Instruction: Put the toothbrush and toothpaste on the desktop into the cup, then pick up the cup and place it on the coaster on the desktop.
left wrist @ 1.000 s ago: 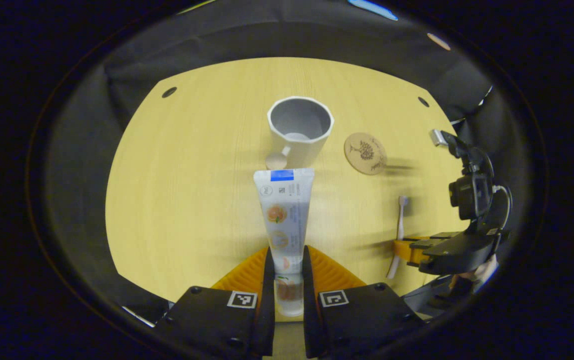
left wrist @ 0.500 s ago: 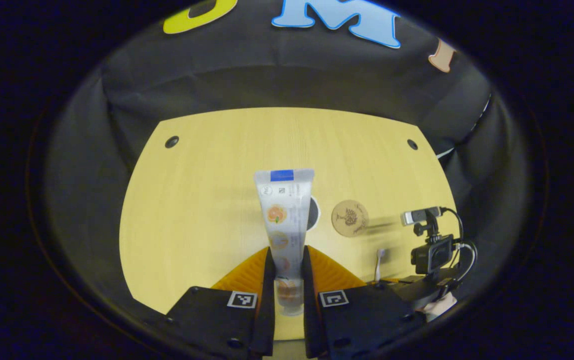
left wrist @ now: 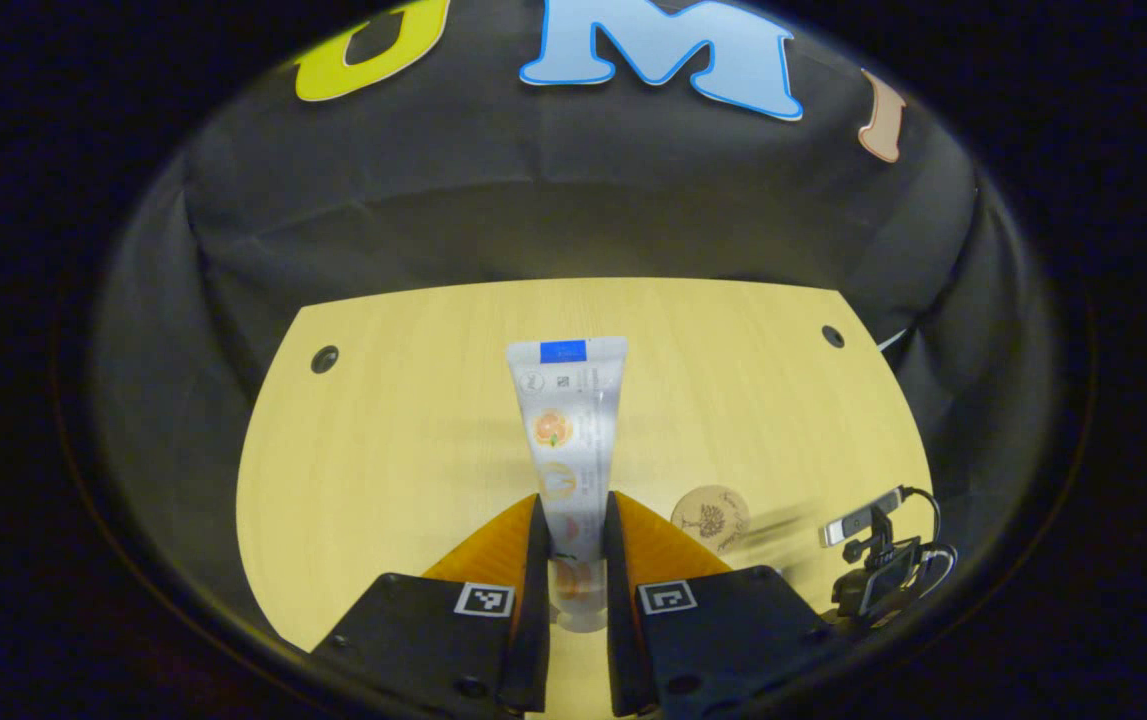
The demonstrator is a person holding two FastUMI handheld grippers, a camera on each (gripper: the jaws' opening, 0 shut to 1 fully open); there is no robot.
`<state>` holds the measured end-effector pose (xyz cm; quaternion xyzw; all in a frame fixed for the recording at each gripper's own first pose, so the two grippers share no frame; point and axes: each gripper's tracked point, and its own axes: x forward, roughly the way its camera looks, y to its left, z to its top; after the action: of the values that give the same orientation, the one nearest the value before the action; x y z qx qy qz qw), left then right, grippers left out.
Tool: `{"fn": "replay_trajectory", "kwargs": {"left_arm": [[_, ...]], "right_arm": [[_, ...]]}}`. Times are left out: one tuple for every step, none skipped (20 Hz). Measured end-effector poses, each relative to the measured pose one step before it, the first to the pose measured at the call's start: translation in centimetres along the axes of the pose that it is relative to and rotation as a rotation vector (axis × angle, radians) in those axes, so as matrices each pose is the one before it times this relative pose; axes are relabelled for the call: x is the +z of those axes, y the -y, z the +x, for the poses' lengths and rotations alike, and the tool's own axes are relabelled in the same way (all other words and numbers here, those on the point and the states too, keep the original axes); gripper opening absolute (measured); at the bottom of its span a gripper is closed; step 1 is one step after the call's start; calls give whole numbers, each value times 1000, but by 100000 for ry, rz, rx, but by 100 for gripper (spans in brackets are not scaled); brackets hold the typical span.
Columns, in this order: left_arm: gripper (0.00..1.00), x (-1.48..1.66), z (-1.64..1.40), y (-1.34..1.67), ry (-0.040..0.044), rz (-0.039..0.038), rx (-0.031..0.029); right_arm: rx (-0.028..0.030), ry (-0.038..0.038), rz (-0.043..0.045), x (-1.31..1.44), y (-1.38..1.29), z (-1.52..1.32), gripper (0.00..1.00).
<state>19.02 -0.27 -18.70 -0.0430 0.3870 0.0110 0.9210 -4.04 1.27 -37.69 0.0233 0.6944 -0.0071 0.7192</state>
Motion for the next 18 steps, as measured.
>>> {"fn": "replay_trajectory", "kwargs": {"left_arm": [[29,229,535,94,1919,-262,-879],[33,316,505,-31,2410,404,89],[33,267,647,-129,2968,1172,170],[31,290,340,-76,3177,1550,189],[31,125,321,138,3057,1332,-303],[31,-43,268,414,3103,968,-1409],[31,-188,255,256,2149,1032,-659],[31,-351,180,167,1427,911,642],[29,-368,229,78,1221,652,680],[31,-351,192,58,985,330,385],[32,-348,103,107,1146,470,137],[33,-325,155,83,1663,803,254],[33,-376,215,106,1557,1288,856],[29,-392,153,17,1758,1387,1373],[31,-390,110,3,1887,1318,1182],[31,-449,96,124,1266,1279,1060],[31,-508,166,19,678,1264,1371],[32,-640,117,22,-146,808,1006]], "right_arm": [[-74,-167,68,-2,-7,-19,10],[-55,-130,46,-35,9,9,10],[-65,-85,13,11,-8,-7,10],[-36,-61,30,-8,6,11,10],[-33,-120,48,17,16,-34,10],[-22,-46,22,-30,-19,30,10],[8,-130,-40,8,13,-30,10],[43,-147,-25,-42,-1,31,10],[76,-107,88,17,-3,-15,10],[106,-99,54,-31,17,-14,10],[119,-134,84,9,18,6,10],[130,-227,31,-30,-15,30,10],[214,-131,84,20,29,-63,10],[276,-191,16,-7,16,37,10],[293,-275,210,-29,57,-30,10],[377,-504,549,-74,29,77,10],[489,-245,765,19,60,-86,10],[549,-319,537,-25,13,72,10]]}}
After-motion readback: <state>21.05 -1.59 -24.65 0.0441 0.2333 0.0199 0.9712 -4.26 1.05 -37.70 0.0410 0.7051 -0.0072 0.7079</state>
